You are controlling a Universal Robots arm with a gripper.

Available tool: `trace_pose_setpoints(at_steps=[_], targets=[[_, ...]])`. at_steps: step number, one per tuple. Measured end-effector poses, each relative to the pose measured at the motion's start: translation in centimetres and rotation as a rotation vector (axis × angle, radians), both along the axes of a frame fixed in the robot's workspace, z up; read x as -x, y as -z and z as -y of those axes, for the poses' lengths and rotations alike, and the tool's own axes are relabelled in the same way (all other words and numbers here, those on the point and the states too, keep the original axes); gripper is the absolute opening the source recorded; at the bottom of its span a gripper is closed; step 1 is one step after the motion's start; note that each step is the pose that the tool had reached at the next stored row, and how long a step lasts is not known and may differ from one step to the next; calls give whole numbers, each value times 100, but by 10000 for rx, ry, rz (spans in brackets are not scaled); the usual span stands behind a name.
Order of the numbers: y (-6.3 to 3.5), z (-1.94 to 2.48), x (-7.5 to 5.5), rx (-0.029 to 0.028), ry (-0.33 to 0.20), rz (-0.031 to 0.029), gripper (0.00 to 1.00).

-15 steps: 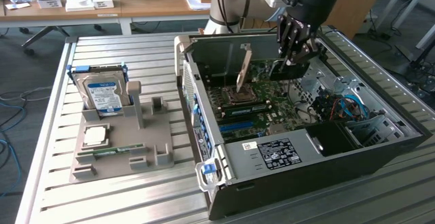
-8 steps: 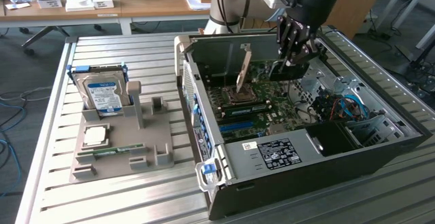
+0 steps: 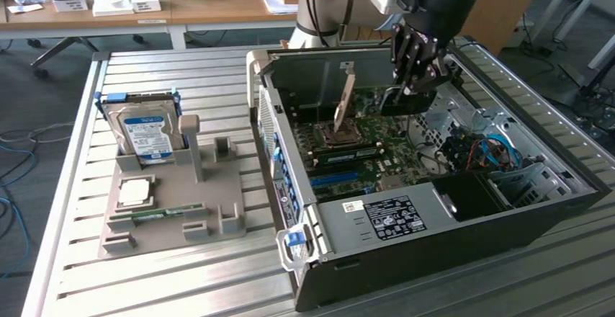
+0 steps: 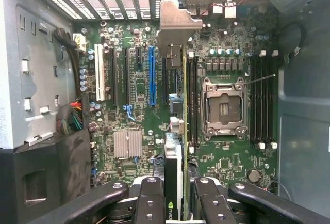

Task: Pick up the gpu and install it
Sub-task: 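Insert the gpu into the slot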

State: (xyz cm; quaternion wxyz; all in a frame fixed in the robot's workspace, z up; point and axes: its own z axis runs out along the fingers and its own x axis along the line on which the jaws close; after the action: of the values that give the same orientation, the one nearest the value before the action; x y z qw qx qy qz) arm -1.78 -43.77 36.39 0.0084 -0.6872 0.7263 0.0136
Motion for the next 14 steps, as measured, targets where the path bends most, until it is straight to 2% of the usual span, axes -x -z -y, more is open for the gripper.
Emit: trace_pose_setpoints(at_steps=[14], targets=[[26, 0, 0, -1, 0, 0, 27]])
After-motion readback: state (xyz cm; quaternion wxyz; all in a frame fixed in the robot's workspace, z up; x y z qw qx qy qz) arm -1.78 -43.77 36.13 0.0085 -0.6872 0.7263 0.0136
